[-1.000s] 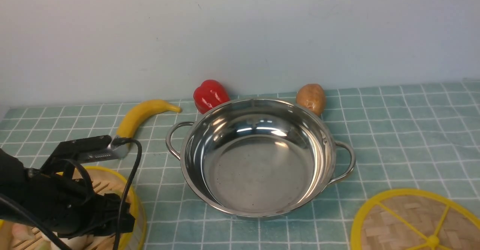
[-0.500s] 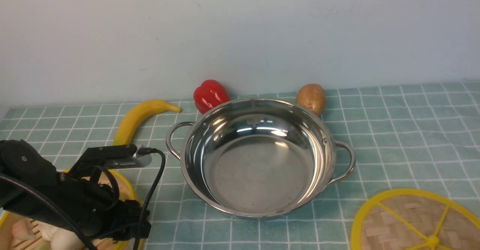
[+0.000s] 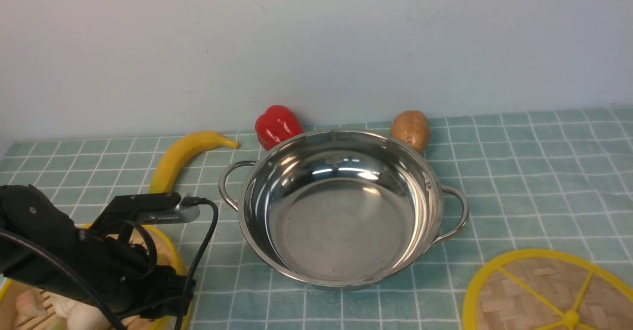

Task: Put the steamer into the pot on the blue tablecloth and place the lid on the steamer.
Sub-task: 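Grasp the rim of the steamer basket holding the buns with the left gripper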

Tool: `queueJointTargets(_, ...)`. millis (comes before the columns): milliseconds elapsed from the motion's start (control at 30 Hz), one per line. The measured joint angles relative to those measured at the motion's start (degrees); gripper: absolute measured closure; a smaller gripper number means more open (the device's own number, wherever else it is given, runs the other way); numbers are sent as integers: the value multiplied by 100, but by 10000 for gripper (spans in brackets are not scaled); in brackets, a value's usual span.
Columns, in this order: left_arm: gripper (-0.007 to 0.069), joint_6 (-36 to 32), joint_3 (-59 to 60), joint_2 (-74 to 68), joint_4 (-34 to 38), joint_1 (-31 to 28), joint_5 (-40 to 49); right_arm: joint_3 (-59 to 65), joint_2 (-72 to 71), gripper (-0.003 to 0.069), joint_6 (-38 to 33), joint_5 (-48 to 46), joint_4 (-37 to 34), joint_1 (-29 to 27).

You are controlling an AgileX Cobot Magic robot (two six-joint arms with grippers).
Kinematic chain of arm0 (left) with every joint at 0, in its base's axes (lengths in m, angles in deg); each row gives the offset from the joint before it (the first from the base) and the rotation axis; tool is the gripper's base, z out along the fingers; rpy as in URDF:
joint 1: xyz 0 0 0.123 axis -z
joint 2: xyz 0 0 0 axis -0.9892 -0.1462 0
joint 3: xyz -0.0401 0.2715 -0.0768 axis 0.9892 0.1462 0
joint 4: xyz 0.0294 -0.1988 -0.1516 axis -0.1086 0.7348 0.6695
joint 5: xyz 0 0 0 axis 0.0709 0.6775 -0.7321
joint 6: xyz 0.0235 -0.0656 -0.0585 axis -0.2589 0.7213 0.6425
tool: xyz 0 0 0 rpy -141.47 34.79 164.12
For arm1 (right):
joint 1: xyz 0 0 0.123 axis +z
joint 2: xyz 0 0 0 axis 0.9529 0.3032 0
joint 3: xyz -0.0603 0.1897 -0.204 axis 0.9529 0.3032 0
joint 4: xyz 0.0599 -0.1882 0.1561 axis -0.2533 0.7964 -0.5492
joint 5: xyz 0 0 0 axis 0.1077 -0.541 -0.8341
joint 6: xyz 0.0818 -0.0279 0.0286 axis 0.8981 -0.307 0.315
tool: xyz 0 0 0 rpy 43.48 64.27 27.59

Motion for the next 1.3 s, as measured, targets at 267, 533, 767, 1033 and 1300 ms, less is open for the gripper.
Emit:
queueJointTargets(267, 350, 2, 0, 0, -68, 0, 16, 0, 0, 416, 0, 0, 0, 0)
queueJointTargets(533, 340, 162, 0, -235, -254, 0, 75, 0, 0, 416, 0, 0, 0, 0)
queueJointTargets(767, 414, 199, 0, -306, -261, 0, 75, 0, 0, 416, 0, 0, 0, 0)
queueJointTargets(1033, 572, 193, -12, -306, -321, 6, 68, 0, 0, 416, 0, 0, 0, 0)
queueJointTargets(1300, 575, 218, -102, -250, -484, 6, 214, 0, 0, 416, 0, 0, 0, 0)
